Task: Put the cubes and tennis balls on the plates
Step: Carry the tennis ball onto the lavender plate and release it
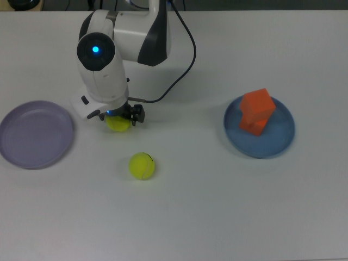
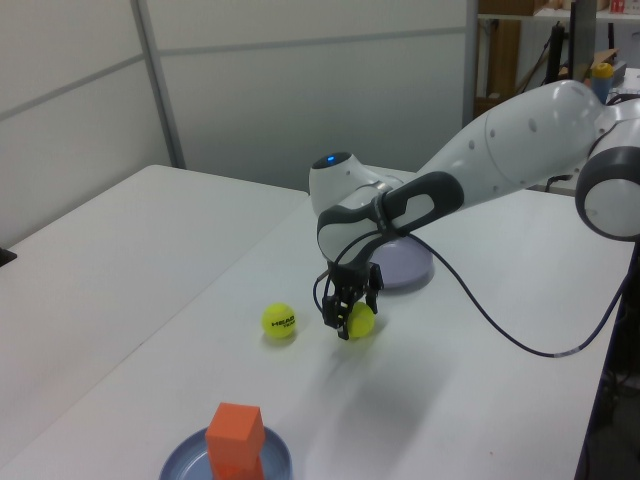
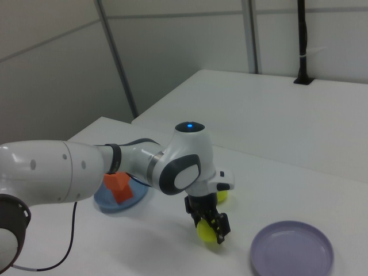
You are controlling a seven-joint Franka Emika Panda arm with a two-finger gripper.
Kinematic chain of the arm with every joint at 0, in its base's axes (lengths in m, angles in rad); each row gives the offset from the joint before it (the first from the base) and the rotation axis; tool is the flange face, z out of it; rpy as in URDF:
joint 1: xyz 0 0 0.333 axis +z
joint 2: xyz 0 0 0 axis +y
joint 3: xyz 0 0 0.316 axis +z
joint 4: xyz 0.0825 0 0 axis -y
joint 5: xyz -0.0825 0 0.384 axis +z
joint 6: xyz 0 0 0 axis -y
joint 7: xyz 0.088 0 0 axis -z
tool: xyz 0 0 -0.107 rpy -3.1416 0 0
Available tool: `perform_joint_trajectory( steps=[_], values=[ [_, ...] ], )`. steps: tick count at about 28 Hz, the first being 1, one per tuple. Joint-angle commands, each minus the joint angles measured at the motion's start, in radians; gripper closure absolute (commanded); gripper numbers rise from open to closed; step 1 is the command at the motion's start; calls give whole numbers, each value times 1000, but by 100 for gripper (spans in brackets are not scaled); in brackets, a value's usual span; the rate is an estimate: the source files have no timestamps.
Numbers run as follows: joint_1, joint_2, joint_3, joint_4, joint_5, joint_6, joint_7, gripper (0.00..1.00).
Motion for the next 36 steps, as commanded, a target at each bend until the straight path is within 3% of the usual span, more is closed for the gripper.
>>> perform_joint_trajectory(
  steps=[1,2,6,9,12,17,23,30,36],
  values=[
    [-18,-6,-7,-11,24,24,-33,91],
    [-24,-10,-8,-6,27,24,-32,100],
    [-43,-29,-14,12,29,19,-38,100],
    [-56,-41,-50,31,41,16,-69,100],
    [-72,-40,-102,77,102,16,-124,100],
    [-87,-38,-162,94,173,21,-199,100],
    [-92,-24,-162,117,170,27,-193,100],
    [-113,64,-162,114,164,174,-199,100],
    [-115,120,-162,115,162,188,-202,100]
  ],
)
